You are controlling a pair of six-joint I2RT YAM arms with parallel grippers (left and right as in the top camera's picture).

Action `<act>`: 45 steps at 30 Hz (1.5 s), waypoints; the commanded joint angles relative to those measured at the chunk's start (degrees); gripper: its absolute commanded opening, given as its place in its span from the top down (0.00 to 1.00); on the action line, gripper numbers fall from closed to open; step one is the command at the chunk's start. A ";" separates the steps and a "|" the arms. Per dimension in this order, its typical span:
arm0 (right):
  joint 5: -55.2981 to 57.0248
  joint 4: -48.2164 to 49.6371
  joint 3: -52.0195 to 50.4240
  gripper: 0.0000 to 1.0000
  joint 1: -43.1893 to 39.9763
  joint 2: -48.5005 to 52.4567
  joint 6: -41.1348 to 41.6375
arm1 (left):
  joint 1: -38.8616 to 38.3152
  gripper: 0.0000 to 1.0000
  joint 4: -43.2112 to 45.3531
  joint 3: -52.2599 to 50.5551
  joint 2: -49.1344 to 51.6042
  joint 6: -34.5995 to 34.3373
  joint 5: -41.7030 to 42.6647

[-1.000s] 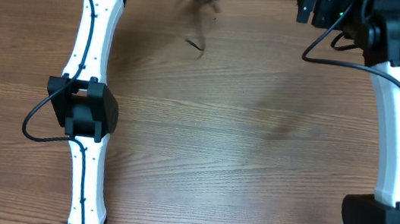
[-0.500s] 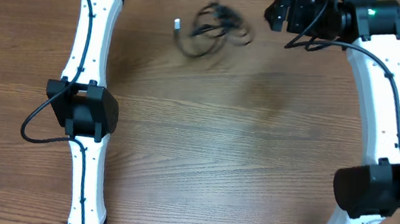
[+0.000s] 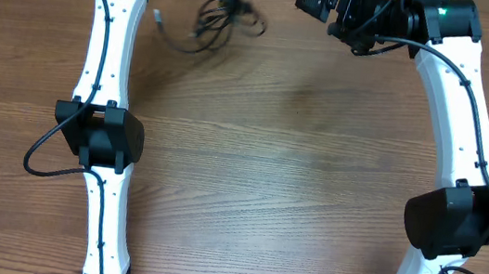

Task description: Untangle cables

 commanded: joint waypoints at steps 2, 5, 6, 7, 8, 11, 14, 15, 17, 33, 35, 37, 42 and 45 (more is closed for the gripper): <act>-6.78 0.98 0.07 0.00 0.63 3.76 2.69 | -0.24 0.96 0.46 1.62 -0.17 -0.52 -2.40; -13.29 0.96 0.07 0.00 1.49 5.70 -4.81 | -0.24 0.96 0.46 1.62 -0.20 0.33 -2.03; -15.93 0.96 0.07 0.00 1.79 6.40 -7.02 | -0.22 0.96 0.46 1.62 -0.20 0.31 -2.01; -17.53 0.96 0.07 0.00 2.03 7.04 -8.50 | -0.22 0.96 0.46 1.62 -0.20 0.31 -2.01; -17.57 0.96 0.07 0.00 2.29 7.43 -9.05 | -0.22 0.96 0.46 1.62 -0.20 0.31 -1.97; -13.09 1.27 0.07 0.00 2.60 8.87 -8.87 | -0.22 0.96 0.46 1.62 -0.17 0.31 -1.42; -6.23 1.46 0.07 0.00 2.47 9.33 -7.50 | -0.22 0.96 0.46 1.62 -0.17 0.26 -0.26; -3.63 1.77 0.07 0.00 2.23 9.33 -5.84 | -0.22 0.96 0.46 1.62 -0.17 0.24 0.15; -1.40 3.30 0.07 0.00 1.68 9.33 -3.41 | -0.22 0.96 0.46 1.62 -0.17 -0.24 0.70; -1.25 9.55 0.02 0.00 1.49 13.88 25.51 | -0.22 0.96 0.46 1.64 -0.20 -0.85 0.57; -2.49 8.94 0.02 0.00 1.49 14.45 28.63 | -0.22 0.96 0.46 1.64 -0.20 -0.87 0.57; -3.89 7.21 0.00 0.00 1.46 14.64 31.30 | -0.22 0.96 0.46 1.64 -0.20 -0.87 0.57; -3.63 9.14 -0.04 0.00 1.46 14.64 32.63 | -0.22 0.96 0.46 1.64 -0.20 -1.05 0.57; -1.86 10.54 -0.26 0.09 1.46 14.64 34.88 | -0.22 0.96 0.48 1.64 -0.20 -1.05 0.55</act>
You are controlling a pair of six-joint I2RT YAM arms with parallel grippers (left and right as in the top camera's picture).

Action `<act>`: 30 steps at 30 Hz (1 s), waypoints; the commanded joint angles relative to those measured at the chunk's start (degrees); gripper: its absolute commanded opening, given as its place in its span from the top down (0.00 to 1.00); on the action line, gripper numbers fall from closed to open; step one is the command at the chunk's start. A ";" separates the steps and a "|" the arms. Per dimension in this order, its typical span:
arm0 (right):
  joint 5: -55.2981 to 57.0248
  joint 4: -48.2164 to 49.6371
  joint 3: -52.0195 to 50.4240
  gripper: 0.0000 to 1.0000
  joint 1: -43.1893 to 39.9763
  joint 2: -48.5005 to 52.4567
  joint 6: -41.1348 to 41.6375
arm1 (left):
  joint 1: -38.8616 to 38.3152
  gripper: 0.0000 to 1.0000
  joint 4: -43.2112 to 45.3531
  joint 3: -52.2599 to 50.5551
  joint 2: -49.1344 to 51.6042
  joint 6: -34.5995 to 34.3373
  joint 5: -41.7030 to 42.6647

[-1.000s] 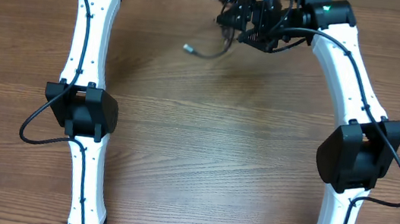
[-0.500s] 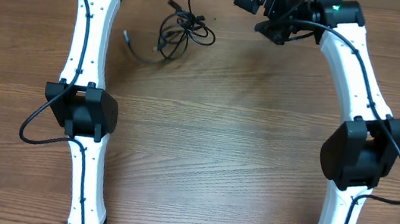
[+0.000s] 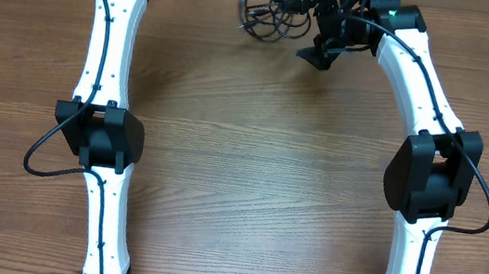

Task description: Untangle cables

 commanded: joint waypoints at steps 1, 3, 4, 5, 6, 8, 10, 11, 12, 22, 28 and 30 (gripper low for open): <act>1.53 0.92 -0.15 0.18 -0.02 -0.04 4.11 | -0.15 0.96 0.44 1.64 -0.20 -1.05 -0.81; 2.69 0.87 -0.31 0.42 0.00 -0.04 4.90 | -0.15 0.96 0.44 1.64 -0.20 -1.05 -0.81; 2.97 0.85 -0.42 0.55 0.02 -0.04 5.18 | -0.15 0.96 0.46 1.64 -0.20 -1.05 -0.81; 3.02 0.85 -0.42 0.66 0.04 -0.04 5.16 | -0.15 0.96 0.46 1.64 -0.20 -1.05 -0.81; 3.02 0.85 -0.42 0.74 0.04 -0.04 5.18 | -0.15 0.96 0.46 1.64 -0.20 -1.05 -0.81; 3.02 0.85 -0.42 0.85 0.04 -0.04 5.18 | -0.15 0.96 0.44 1.64 -0.20 -1.03 -0.83; 3.02 0.85 -0.42 0.93 0.04 -0.04 5.16 | -0.11 0.96 0.44 1.64 -0.20 -1.03 -0.90; 2.99 0.85 -0.42 0.96 0.04 -0.04 5.18 | -0.11 0.96 0.44 1.64 -0.20 -1.03 -1.01; 3.02 0.85 -0.42 0.96 0.04 -0.04 5.16 | -0.11 0.96 0.44 1.64 -0.20 -1.03 -1.01; 2.97 0.83 -0.42 0.96 0.04 -0.04 5.09 | -0.11 0.96 0.44 1.64 -0.20 -1.01 -1.01; 3.04 0.85 -0.42 0.96 0.04 -0.04 4.61 | -0.11 0.96 0.44 1.64 -0.20 -0.98 -0.98; 4.42 0.83 -0.42 0.96 0.04 -0.04 2.34 | -0.04 0.96 0.44 1.64 -0.20 -0.72 -0.96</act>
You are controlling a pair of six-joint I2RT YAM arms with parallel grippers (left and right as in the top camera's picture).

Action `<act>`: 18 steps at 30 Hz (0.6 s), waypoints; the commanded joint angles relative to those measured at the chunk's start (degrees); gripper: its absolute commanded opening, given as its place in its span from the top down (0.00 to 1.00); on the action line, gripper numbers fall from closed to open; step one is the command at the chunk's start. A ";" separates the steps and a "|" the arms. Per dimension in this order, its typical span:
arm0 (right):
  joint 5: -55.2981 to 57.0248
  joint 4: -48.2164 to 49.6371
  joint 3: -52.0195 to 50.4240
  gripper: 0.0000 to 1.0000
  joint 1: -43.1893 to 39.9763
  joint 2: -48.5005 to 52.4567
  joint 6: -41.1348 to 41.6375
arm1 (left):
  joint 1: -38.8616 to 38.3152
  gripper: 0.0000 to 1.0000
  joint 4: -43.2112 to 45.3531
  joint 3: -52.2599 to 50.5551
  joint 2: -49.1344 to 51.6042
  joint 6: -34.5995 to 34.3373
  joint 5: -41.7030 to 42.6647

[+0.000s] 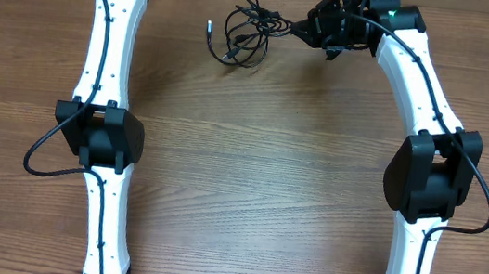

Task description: Untangle cables

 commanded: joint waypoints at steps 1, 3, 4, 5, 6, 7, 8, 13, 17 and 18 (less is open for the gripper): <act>3.37 -0.02 -0.31 0.96 -0.20 -0.04 -4.42 | 0.04 0.96 0.44 1.64 -0.20 -0.44 -0.81; 5.49 -0.57 -0.31 0.96 -1.11 -0.04 -6.75 | 0.37 0.96 0.35 1.64 -0.20 0.00 -0.46; 5.99 -0.87 -0.31 0.96 -1.68 -0.04 -7.43 | 0.68 0.96 0.00 1.64 -0.20 0.50 -0.17; 6.69 -1.36 -0.31 0.96 -2.49 -0.04 -8.02 | 0.94 0.96 -0.76 1.64 -0.20 1.42 0.52; 7.37 -1.70 -0.31 0.96 -3.41 -0.04 -8.90 | 1.29 0.96 -1.86 1.64 -0.20 2.54 1.36; 8.07 -1.79 -0.31 0.96 -4.26 -0.04 -9.97 | 1.60 0.96 -3.19 1.64 -0.20 3.34 2.12; 9.27 -1.84 -0.31 0.96 -5.40 -0.04 -11.63 | 2.05 0.96 -5.46 1.64 -0.20 4.24 3.02; 13.60 -3.67 -0.31 0.96 -13.31 -0.04 -13.79 | 3.69 0.96 -17.57 1.64 -0.17 12.50 6.14; 13.60 -5.35 -0.31 0.96 -18.60 -0.04 -16.57 | 4.22 0.96 -22.86 1.64 -0.17 17.05 6.69; 13.60 -5.79 -0.31 0.96 -19.87 -0.04 -17.81 | 4.26 0.96 -24.15 1.64 -0.17 18.08 6.73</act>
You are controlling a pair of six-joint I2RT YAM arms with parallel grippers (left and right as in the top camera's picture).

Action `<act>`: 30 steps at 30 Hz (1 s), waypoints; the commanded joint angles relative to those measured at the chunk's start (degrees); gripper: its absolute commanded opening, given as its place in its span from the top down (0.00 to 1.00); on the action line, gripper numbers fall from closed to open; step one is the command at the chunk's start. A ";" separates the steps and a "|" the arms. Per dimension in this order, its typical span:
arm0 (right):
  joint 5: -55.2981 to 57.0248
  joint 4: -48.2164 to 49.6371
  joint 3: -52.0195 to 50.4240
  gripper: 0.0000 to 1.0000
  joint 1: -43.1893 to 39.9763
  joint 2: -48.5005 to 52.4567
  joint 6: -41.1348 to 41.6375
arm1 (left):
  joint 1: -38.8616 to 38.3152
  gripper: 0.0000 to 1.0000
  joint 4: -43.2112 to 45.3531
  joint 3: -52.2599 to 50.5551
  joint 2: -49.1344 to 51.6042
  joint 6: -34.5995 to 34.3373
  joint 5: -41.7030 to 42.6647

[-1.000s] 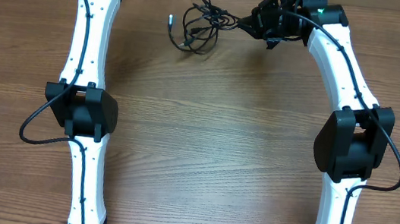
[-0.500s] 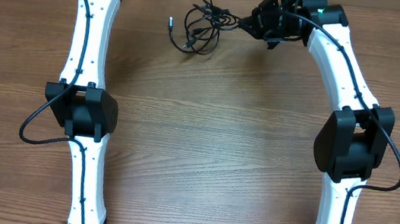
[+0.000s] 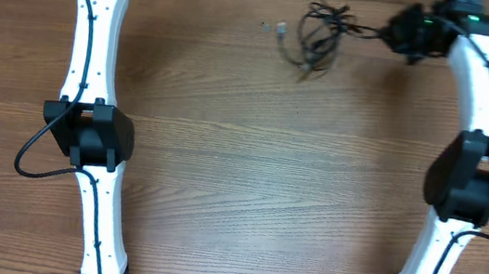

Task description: Untangle cables

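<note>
A tangled bundle of thin black cables (image 3: pixel 315 35) lies on the wooden table (image 3: pixel 249 175) near the far edge, right of centre. A loose plug end (image 3: pixel 279 29) sticks out to its left. One strand (image 3: pixel 367 30) runs tight from the bundle to my right gripper (image 3: pixel 399 32), which is shut on it just right of the bundle. Another strand leads from the bundle off the top edge. My left arm (image 3: pixel 91 15) reaches up the left side, and its gripper is beyond the top of the view.
A small dark piece shows at the far edge, left of the bundle. The two arm bases stand at the near edge on the left and right. The table's far edge runs just behind the cables.
My right gripper has moved right, from about the middle of the far edge toward the right corner. The cable bundle has shifted right with it. The left arm has leaned slightly left.
The bundle first lay at the far left of centre, with my right gripper well to its right. Then the gripper was close against the bundle, which lay further right. After that the bundle sat a little left again; now both are further right.
</note>
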 commanded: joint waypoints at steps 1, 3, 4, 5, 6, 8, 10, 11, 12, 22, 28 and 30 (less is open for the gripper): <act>2.12 -1.88 -0.31 0.96 -6.12 -0.04 -6.43 | 0.52 0.96 -4.79 1.53 -0.28 9.42 0.94; 3.04 -4.26 -0.31 0.96 -9.66 -0.04 -9.14 | 0.52 0.96 -9.27 1.53 -0.28 12.35 0.90; 3.32 -4.87 -0.31 0.96 -10.54 -0.04 -9.88 | 0.52 0.96 -10.71 1.53 -0.28 13.29 0.90; 3.80 -5.60 -0.31 0.96 -11.58 -0.04 -10.54 | 0.52 0.96 -11.87 1.53 -0.28 14.10 0.87; 4.46 -6.34 -0.31 0.96 -12.55 -0.04 -10.84 | 0.52 0.96 -12.96 1.53 -0.28 14.80 0.87; 5.49 -7.63 -0.31 0.96 -14.29 -0.04 -11.10 | 0.52 0.96 -14.40 1.53 -0.28 15.85 0.76; 5.20 -8.26 -0.31 0.96 -15.56 -0.04 -12.72 | 0.50 0.96 -15.19 1.53 -0.28 16.22 0.59; 5.20 -8.66 -0.31 0.96 -15.96 -0.07 -13.60 | 0.44 0.96 -15.21 1.53 -0.28 16.39 0.48; 5.20 -9.11 -0.31 0.96 -16.20 -0.07 -14.56 | 0.35 0.96 -15.21 1.53 -0.28 16.39 0.26; -7.82 -9.86 -0.31 0.87 -15.02 -0.07 -19.50 | -1.36 0.96 -15.23 1.53 -0.28 17.49 -2.29; -21.70 -9.92 -0.31 0.15 -11.50 -0.07 -21.18 | -2.62 0.96 -15.43 1.53 -0.28 17.88 -2.27; -22.12 -9.94 -0.31 0.00 -9.35 -0.07 -20.85 | -2.99 0.96 -15.41 1.53 -0.28 17.88 -2.27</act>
